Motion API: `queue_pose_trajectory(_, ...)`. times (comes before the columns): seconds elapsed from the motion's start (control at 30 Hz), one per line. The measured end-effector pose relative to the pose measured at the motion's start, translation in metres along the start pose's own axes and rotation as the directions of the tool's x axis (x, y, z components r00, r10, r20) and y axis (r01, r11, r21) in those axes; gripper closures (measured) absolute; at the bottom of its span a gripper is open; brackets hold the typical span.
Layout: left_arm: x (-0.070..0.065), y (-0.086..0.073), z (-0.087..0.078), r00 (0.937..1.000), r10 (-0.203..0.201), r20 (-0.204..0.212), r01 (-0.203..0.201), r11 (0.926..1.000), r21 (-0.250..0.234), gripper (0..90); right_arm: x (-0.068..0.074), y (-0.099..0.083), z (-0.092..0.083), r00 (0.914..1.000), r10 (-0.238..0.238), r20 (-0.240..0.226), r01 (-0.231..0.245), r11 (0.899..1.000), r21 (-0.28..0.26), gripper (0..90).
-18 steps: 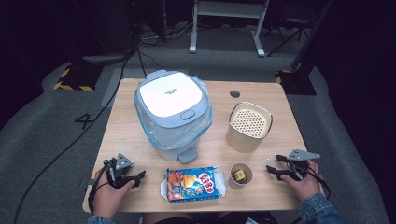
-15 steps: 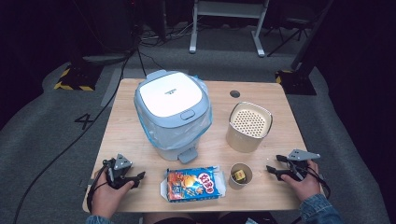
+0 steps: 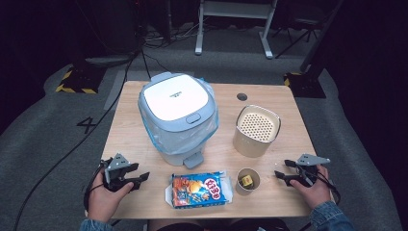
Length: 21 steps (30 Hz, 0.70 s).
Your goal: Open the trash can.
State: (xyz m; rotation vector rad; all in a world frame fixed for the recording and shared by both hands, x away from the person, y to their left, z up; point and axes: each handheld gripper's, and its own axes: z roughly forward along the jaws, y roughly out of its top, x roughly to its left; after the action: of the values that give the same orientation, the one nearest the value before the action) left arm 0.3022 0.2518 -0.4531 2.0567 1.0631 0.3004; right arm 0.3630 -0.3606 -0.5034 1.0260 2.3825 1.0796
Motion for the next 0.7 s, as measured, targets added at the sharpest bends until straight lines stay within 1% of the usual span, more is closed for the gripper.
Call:
queue_pose_trajectory(0.07,-0.001,0.006,-0.006,0.9996,0.021,0.02,-0.021,0.9995,-0.022,44.9,0.0,0.0,0.0,1.0,-0.001,0.0,0.001,1.0,0.0,30.8)
queue_pose_trajectory(0.1,-0.001,0.006,-0.006,0.9996,0.021,0.02,-0.021,0.9995,-0.022,45.6,0.0,0.0,0.0,1.0,-0.001,0.0,0.001,1.0,0.0,30.8)
queue_pose_trajectory(0.13,-0.001,0.009,-0.008,0.9991,0.029,0.032,-0.028,0.9991,-0.031,45.6,0.0,0.0,0.0,1.0,-0.001,-0.001,0.001,1.0,-0.001,31.3)
queue_pose_trajectory(0.17,-0.002,0.012,-0.011,0.9982,0.041,0.043,-0.04,0.9985,-0.038,46.0,0.001,-0.001,-0.001,1.0,-0.004,-0.004,0.004,1.0,-0.003,32.6)
queue_pose_trajectory(0.2,-0.002,0.018,-0.016,0.9959,0.065,0.064,-0.062,0.9969,-0.048,46.2,0.001,-0.001,-0.001,1.0,-0.005,-0.005,0.005,1.0,-0.003,32.9)
queue_pose_trajectory(0.27,-0.002,0.025,-0.022,0.9921,0.081,0.096,-0.076,0.9954,-0.059,50.8,0.001,-0.001,-0.001,1.0,-0.005,-0.005,0.005,1.0,-0.004,33.1)
queue_pose_trajectory(0.33,-0.003,0.032,-0.028,0.9885,0.083,0.126,-0.075,0.9946,-0.072,55.2,0.001,-0.001,-0.001,1.0,-0.005,-0.005,0.005,1.0,-0.004,33.1)
queue_pose_trajectory(0.37,-0.003,0.032,-0.028,0.9885,0.083,0.126,-0.075,0.9946,-0.072,58.9,0.001,-0.001,-0.001,1.0,-0.005,-0.005,0.005,1.0,-0.004,33.1)
queue_pose_trajectory(0.4,-0.004,0.036,-0.033,0.985,0.09,0.147,-0.078,0.9932,-0.086,58.9,0.001,-0.001,-0.001,1.0,-0.005,-0.005,0.005,1.0,-0.004,33.1)
queue_pose_trajectory(0.43,-0.005,0.04,-0.036,0.9824,0.096,0.16,-0.081,0.9924,-0.093,63.3,0.001,-0.001,-0.001,1.0,-0.005,-0.005,0.005,1.0,-0.004,33.1)
queue_pose_trajectory(0.47,-0.006,0.044,-0.04,0.9804,0.104,0.167,-0.088,0.991,-0.101,69.7,0.001,-0.001,-0.001,1.0,-0.005,-0.005,0.005,1.0,-0.004,33.1)
queue_pose_trajectory(0.5,-0.007,0.052,-0.045,0.9753,0.121,0.185,-0.101,0.9882,-0.115,76.5,0.001,-0.001,-0.001,1.0,-0.004,-0.003,0.004,1.0,-0.005,34.4)
queue_pose_trajectory(0.53,-0.007,0.052,-0.045,0.9753,0.121,0.185,-0.101,0.9882,-0.115,81.4,0.0,-0.001,-0.001,1.0,0.002,0.001,-0.002,1.0,-0.007,35.4)
queue_pose_trajectory(0.57,-0.008,0.056,-0.047,0.9723,0.132,0.193,-0.108,0.9859,-0.128,85.4,0.0,-0.001,-0.002,1.0,0.004,0.002,-0.004,1.0,-0.008,35.6)
queue_pose_trajectory(0.6,-0.009,0.058,-0.049,0.9692,0.132,0.207,-0.105,0.9846,-0.14,85.4,0.0,-0.001,-0.002,1.0,0.004,0.002,-0.004,1.0,-0.008,35.6)
queue_pose_trajectory(0.63,-0.011,0.064,-0.05,0.9641,0.152,0.218,-0.117,0.9795,-0.164,87.9,0.0,-0.001,-0.002,1.0,0.004,0.002,-0.004,1.0,-0.008,35.6)
queue_pose_trajectory(0.67,-0.012,0.068,-0.051,0.9613,0.158,0.226,-0.122,0.9783,-0.167,89.8,0.0,-0.001,-0.002,1.0,0.004,0.002,-0.004,1.0,-0.008,35.7)
queue_pose_trajectory(0.7,-0.013,0.072,-0.052,0.957,0.171,0.234,-0.133,0.9764,-0.17,89.8,0.0,-0.001,-0.002,1.0,0.004,0.002,-0.004,1.0,-0.008,35.7)
